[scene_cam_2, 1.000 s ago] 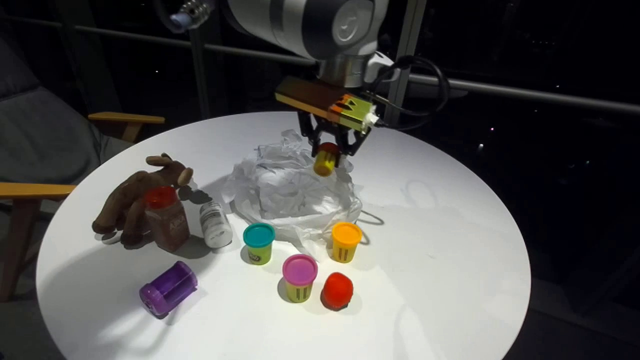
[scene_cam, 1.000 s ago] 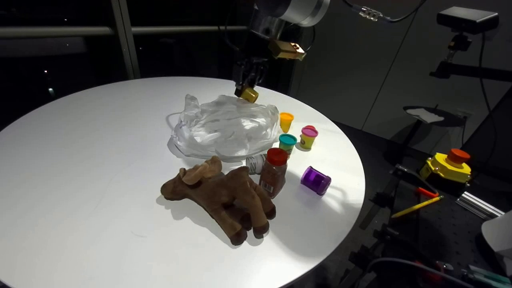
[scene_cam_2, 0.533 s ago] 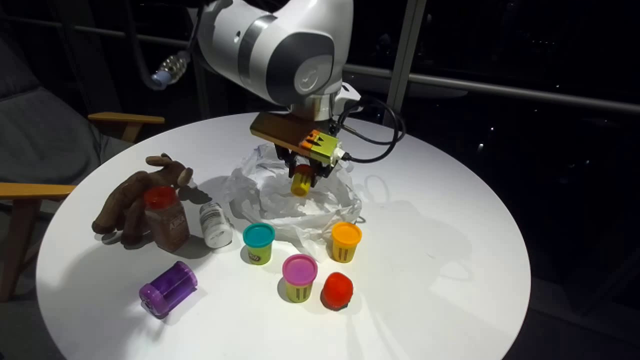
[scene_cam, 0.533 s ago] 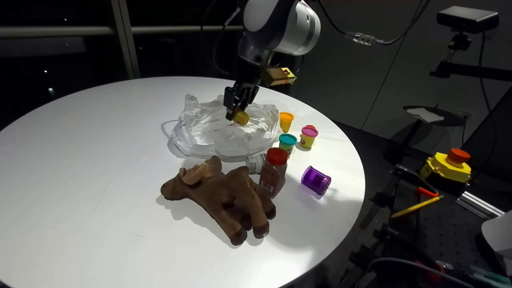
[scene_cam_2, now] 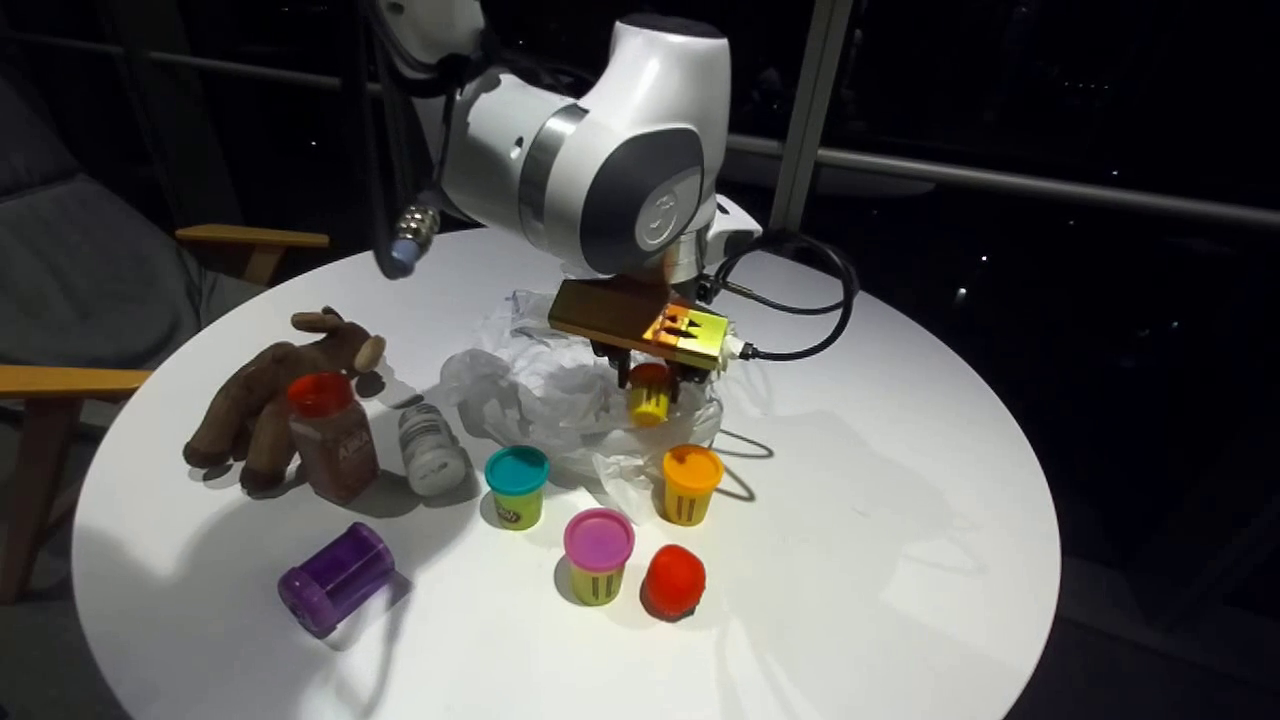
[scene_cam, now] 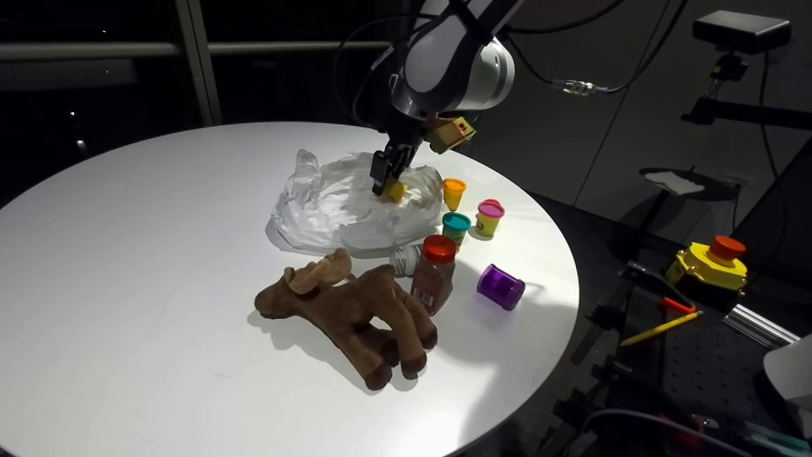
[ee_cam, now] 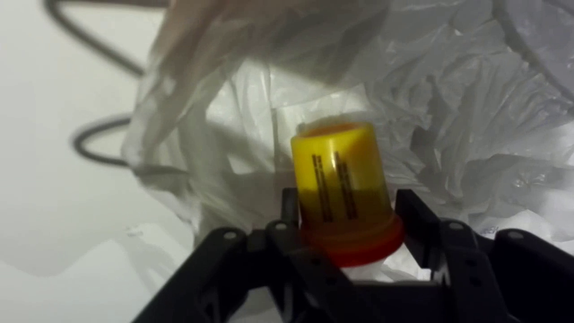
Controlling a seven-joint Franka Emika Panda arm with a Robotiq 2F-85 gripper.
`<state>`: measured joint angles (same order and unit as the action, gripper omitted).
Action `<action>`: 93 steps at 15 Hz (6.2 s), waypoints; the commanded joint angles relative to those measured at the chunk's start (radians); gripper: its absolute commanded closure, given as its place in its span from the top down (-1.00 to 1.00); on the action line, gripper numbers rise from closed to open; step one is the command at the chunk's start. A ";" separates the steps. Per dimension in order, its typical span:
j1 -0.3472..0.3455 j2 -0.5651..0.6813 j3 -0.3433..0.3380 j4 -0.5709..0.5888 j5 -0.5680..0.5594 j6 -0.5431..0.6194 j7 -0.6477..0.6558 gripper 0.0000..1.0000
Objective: Put the objects on the table in the plastic bag
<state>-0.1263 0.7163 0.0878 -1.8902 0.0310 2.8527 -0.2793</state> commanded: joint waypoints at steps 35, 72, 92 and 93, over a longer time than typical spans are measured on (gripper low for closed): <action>-0.108 -0.226 -0.057 -0.268 -0.047 -0.200 -0.200 1.00; 0.052 -0.331 -0.086 -0.202 -0.161 -0.351 0.010 -0.57; 0.041 -0.129 -0.074 -0.081 -0.173 -0.138 -0.001 0.56; 0.041 -0.142 -0.072 -0.076 -0.169 -0.151 0.001 0.72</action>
<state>-0.0772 0.6105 0.0022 -1.9807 -0.1447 2.7174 -0.2714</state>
